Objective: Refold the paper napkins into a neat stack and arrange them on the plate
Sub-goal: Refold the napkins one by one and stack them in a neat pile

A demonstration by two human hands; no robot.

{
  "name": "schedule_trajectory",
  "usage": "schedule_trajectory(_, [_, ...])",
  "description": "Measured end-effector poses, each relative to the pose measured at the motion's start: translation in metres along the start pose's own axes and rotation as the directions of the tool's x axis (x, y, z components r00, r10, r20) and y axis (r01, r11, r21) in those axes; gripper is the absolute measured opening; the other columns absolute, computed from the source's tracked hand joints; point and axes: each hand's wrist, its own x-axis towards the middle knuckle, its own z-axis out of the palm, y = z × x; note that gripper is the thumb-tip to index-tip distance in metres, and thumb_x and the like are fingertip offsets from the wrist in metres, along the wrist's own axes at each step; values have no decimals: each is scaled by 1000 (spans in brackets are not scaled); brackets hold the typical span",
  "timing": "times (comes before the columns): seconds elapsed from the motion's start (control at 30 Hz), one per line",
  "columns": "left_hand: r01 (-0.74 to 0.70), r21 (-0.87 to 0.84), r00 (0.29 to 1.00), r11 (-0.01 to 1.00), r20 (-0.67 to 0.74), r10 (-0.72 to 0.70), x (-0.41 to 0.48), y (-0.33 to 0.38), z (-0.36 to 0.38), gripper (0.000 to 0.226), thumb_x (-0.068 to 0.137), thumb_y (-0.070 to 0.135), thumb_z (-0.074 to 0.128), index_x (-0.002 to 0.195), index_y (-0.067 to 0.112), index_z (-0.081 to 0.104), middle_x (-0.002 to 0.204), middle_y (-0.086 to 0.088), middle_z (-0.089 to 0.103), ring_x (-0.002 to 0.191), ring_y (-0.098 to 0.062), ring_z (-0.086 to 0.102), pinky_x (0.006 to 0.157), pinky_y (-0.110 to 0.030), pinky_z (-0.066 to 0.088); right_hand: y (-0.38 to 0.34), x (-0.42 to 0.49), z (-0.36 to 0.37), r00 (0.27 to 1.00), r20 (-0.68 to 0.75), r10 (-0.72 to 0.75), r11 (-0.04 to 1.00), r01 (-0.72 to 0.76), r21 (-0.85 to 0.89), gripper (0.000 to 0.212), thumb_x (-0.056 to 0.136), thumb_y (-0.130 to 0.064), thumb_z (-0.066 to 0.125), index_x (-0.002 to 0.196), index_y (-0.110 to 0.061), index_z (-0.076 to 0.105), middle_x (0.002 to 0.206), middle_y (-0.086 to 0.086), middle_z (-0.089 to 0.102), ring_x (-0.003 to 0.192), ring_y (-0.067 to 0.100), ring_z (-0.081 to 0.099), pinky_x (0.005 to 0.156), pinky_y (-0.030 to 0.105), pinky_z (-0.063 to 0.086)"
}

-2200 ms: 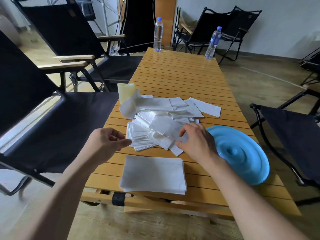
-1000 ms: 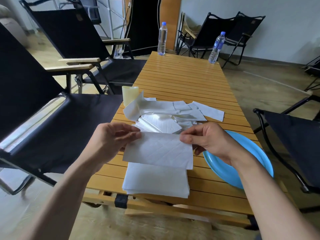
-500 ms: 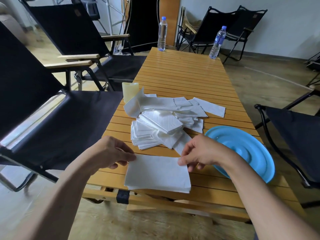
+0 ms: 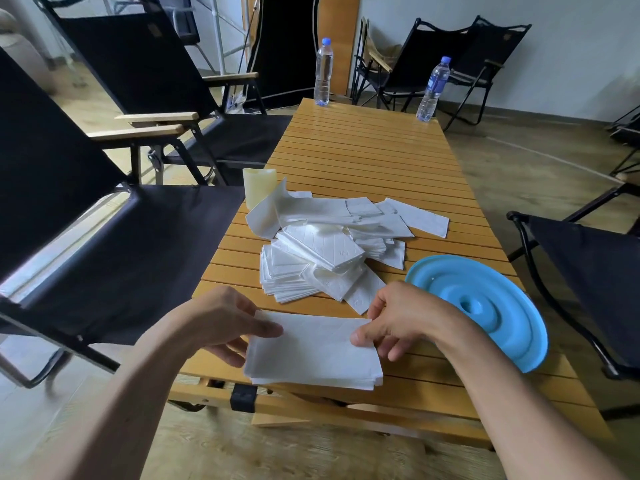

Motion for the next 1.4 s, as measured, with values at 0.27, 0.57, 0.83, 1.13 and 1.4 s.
schedule_trajectory(0.27, [-6,-32,998,999,-62,4,4,1,2,33,76,31,85,102,15,72,72,0,76,58,-14,74,47,-28,57,3,6,-7,984,-167,-57,998,51,-37,34,75,-37,87,87,-15,64,67,-1,75,58,11,73,45,23,50])
schedule_trajectory(0.57, [-80,-32,989,996,-125,76,16,-1,4,26,73,25,89,89,22,68,62,3,74,59,-13,74,47,-25,56,-6,55,5,604,-641,-474,880,305,-363,30,94,-19,62,122,-27,66,123,-10,65,106,12,63,79,29,54])
schedule_trajectory(0.83, [-128,35,963,991,-234,133,17,-7,1,21,76,40,84,84,23,75,68,-1,76,63,-15,73,47,-21,52,-5,91,10,635,-732,-247,949,313,-49,28,94,-33,66,118,-19,68,113,-1,73,104,20,67,88,33,52])
schedule_trajectory(1.13, [-349,99,815,932,-459,354,22,-2,8,22,85,41,76,96,23,72,67,7,71,53,0,65,45,-18,48,-11,86,3,628,-760,-169,940,333,67,13,88,-16,71,95,-23,78,86,-10,73,84,10,66,69,19,45])
schedule_trajectory(1.4, [-498,-30,760,866,-496,420,35,3,22,19,89,38,72,102,25,72,76,7,73,66,-5,71,56,-27,58,-14,92,-1,706,-695,-136,965,254,69,30,89,-32,74,115,-17,73,110,0,74,94,14,63,77,26,46])
